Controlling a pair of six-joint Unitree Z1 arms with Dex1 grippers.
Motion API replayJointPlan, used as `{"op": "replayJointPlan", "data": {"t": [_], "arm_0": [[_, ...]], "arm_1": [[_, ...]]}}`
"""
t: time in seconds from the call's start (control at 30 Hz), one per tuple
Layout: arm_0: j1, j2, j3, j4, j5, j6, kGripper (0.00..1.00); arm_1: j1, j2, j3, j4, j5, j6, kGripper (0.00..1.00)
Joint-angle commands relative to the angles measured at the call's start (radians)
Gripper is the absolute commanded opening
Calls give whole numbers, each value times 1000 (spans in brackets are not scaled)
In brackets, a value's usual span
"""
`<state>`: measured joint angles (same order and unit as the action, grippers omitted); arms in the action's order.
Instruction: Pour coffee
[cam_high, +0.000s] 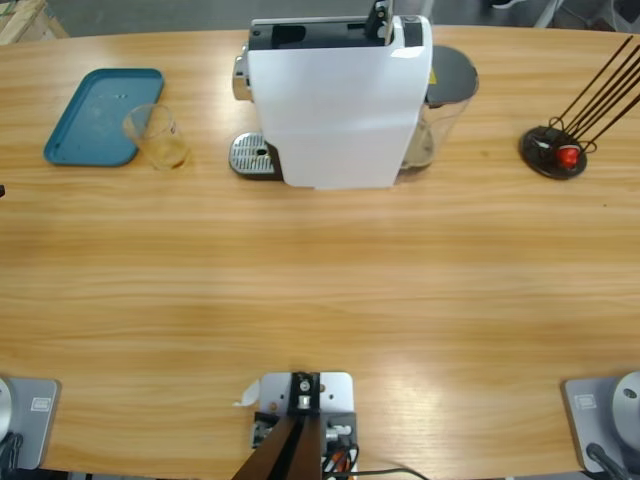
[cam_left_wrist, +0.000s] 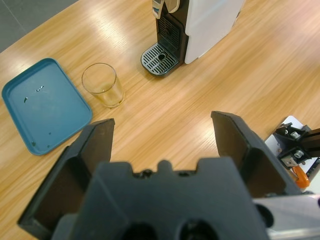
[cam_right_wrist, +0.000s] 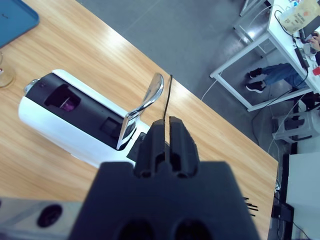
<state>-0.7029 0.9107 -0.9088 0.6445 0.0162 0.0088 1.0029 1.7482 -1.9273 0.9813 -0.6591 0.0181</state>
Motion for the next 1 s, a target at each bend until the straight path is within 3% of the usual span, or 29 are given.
{"op": "replayJointPlan", "data": {"t": [0.03,0.5,0.83,1.0], "arm_0": [[-6,-7,34,-6,-7,-15,830],[-6,-10,34,-7,-7,-15,830],[-6,-19,34,-6,-7,-15,830],[-6,-30,34,-3,-6,-17,830]], "arm_1": [[-11,22,39,-36,-10,2,0],[-10,124,-83,-46,46,-63,0],[37,181,-79,-46,132,-43,0],[49,180,-49,-41,125,-16,0]]}}
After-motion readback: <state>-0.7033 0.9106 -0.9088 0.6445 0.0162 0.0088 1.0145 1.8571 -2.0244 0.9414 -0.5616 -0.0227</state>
